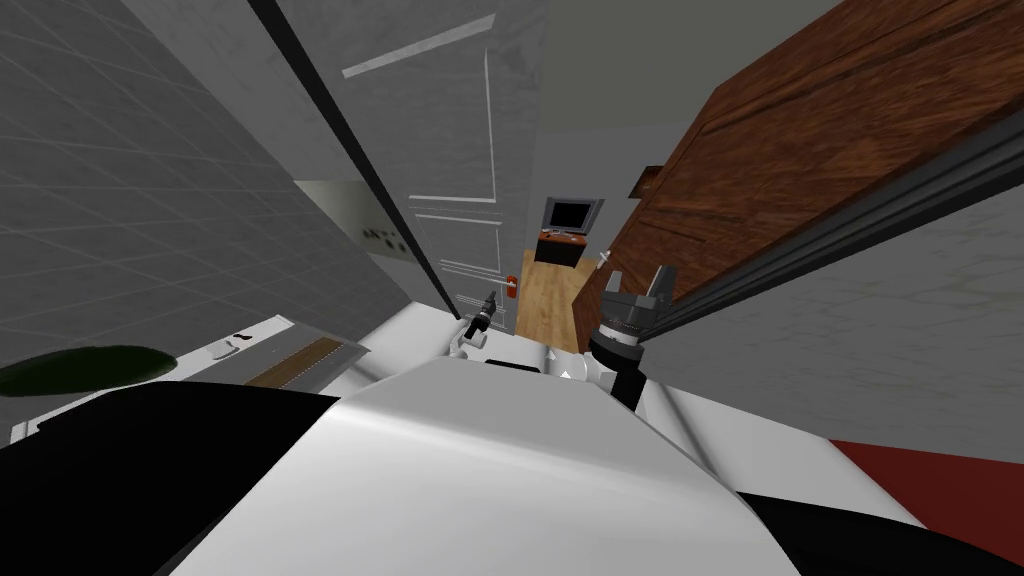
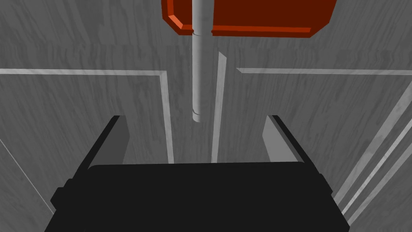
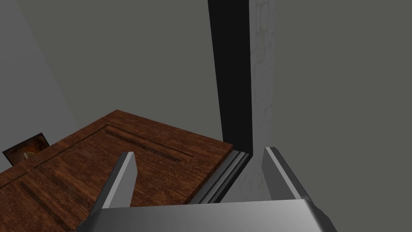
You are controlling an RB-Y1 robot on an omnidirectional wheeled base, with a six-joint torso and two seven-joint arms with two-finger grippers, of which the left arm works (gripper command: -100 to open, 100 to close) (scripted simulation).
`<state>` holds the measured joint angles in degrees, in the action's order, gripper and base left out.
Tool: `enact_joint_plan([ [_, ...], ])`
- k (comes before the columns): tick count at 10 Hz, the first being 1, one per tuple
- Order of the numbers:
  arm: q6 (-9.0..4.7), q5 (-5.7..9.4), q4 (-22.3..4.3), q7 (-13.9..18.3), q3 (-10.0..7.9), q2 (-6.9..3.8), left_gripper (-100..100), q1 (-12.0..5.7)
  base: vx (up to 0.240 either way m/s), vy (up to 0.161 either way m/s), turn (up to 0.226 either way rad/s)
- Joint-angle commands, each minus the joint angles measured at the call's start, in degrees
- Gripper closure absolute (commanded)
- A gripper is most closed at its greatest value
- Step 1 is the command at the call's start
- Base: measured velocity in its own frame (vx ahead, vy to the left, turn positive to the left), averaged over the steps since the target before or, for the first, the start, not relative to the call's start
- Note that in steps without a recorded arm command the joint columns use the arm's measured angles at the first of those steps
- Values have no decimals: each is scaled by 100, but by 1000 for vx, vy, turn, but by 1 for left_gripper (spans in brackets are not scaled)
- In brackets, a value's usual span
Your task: Push the door open
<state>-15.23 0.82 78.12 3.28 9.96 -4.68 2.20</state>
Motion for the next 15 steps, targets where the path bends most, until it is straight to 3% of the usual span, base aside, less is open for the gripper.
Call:
enact_joint_plan([
  [1, 0, 0, 0, 0, 0, 0, -100, 0, 49, 21, -7],
  [10, -28, 12, -283, -25, -144, 44, -100, -216, 171, -27, -20],
  [11, -28, 12, -283, -25, -144, 44, 100, -216, -8, 2, 3],
  [15, -28, 12, -283, -25, -144, 44, 100, -216, -8, 4, -7],
])
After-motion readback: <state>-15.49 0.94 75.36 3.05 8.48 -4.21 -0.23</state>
